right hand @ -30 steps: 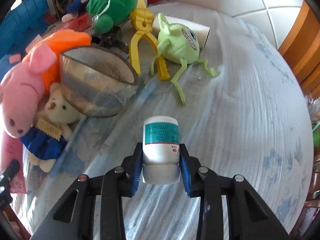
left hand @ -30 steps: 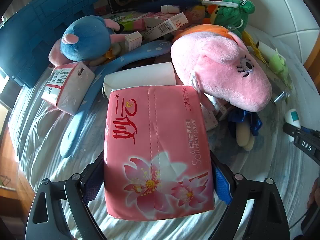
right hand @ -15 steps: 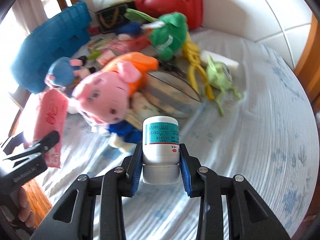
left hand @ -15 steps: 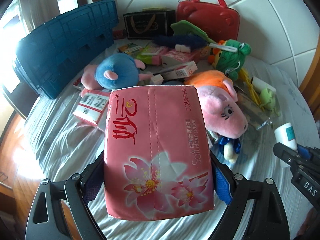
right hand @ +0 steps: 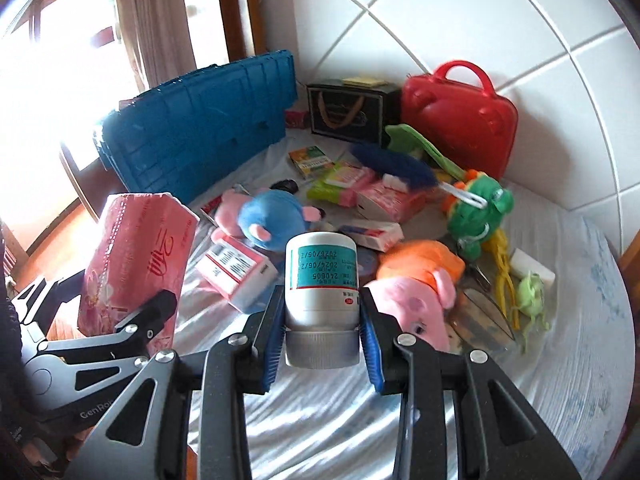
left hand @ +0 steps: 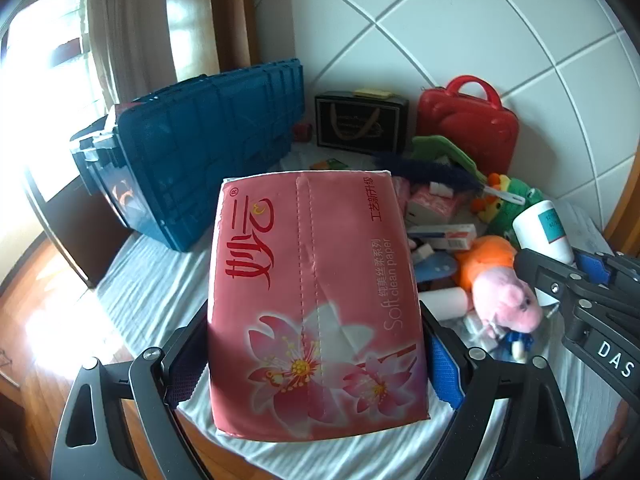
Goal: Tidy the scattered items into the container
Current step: 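Lift and carry the tissue pack and pill bottle toward the blue crate, then lower both tools into the crate and open them, releasing tissue pack and bottle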
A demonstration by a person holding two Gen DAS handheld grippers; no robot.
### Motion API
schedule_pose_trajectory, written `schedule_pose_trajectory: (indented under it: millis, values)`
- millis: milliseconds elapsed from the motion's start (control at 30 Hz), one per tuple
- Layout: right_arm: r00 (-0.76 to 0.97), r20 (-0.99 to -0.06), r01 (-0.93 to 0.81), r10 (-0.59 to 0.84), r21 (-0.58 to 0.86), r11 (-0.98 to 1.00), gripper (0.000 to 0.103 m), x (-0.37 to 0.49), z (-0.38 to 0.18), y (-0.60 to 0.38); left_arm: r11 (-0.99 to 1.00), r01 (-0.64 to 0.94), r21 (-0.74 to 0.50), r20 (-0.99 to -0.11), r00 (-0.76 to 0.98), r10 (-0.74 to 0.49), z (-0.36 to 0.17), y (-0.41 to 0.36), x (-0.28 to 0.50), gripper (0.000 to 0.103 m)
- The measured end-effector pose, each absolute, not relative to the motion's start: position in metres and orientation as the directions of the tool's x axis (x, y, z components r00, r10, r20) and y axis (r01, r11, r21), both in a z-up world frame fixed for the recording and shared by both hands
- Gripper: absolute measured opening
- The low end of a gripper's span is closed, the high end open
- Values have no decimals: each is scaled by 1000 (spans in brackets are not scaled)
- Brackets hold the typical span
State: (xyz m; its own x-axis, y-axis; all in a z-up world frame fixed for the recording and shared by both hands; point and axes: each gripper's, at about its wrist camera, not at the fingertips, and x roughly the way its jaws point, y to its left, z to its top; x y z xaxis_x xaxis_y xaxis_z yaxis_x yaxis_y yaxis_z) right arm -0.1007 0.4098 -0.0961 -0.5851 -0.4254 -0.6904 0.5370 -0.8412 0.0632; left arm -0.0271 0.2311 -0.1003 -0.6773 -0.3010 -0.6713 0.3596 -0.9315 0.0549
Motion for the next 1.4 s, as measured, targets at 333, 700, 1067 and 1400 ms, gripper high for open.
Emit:
schedule_pose_trajectory:
  millis: [333, 700, 1067, 1400]
  values:
    - [-635, -625, 562, -455, 30, -826, 34, -60, -50, 234, -941, 336, 51, -604, -739, -296, -48, 86, 0, 91]
    - [-689, -546, 572, -476, -7, -821, 34, -87, -4, 144, -932, 362, 32, -484, -810, -331, -1, -9, -40, 92]
    - [-673, -486, 637, -558, 3, -771, 34, -162, 21, 35, -889, 456, 33, -436, -794, -423, 29, -152, -112, 92]
    - [-694, -523, 562, -495, 37, -826, 34, -208, 9, -99, -933, 356, 57, -512, -792, -334, 19, -294, -189, 92]
